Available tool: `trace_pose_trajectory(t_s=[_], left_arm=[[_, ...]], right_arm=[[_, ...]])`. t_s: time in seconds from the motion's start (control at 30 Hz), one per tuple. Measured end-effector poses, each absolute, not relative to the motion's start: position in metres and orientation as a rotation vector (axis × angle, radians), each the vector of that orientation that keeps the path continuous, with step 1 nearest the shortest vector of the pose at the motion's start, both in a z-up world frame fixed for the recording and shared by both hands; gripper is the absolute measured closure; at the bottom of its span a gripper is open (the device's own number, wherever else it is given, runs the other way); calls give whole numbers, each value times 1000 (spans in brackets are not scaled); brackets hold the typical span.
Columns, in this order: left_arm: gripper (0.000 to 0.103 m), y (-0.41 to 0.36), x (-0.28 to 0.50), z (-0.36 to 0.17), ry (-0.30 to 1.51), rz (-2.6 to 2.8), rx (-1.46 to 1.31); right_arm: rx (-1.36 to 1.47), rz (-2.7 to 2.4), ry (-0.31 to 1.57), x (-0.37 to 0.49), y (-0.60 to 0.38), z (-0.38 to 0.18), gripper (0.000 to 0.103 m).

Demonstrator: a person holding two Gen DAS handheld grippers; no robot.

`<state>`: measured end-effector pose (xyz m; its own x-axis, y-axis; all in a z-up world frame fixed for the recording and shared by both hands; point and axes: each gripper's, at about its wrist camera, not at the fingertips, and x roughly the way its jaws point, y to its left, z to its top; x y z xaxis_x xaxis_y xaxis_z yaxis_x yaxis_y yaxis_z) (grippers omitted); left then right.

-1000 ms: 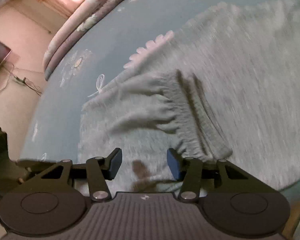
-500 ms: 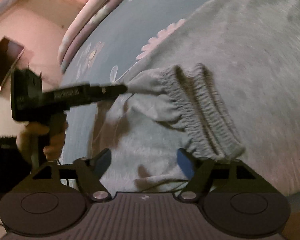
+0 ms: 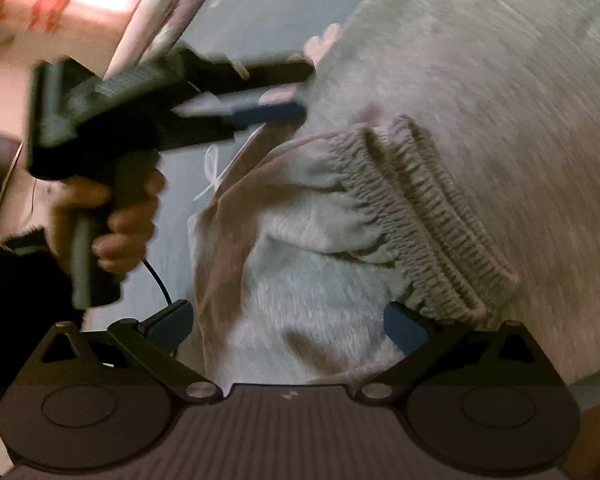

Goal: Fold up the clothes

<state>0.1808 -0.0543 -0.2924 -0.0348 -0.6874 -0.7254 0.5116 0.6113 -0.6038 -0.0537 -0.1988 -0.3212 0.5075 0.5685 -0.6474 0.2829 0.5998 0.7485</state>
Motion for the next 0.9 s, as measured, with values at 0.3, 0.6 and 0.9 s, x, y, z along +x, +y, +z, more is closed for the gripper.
trace_pose_trajectory(t_s=[0.3, 0.6, 0.9], left_arm=[[39, -54, 178, -250, 1163, -963, -128], [35, -155, 177, -228, 1122, -995, -132], [36, -245, 177, -279, 1223, -872, -135]], right_arm=[[1005, 285, 1059, -55, -216, -307, 0], [788, 209, 1048, -58, -303, -258, 0], [608, -28, 944, -64, -457, -263, 0]])
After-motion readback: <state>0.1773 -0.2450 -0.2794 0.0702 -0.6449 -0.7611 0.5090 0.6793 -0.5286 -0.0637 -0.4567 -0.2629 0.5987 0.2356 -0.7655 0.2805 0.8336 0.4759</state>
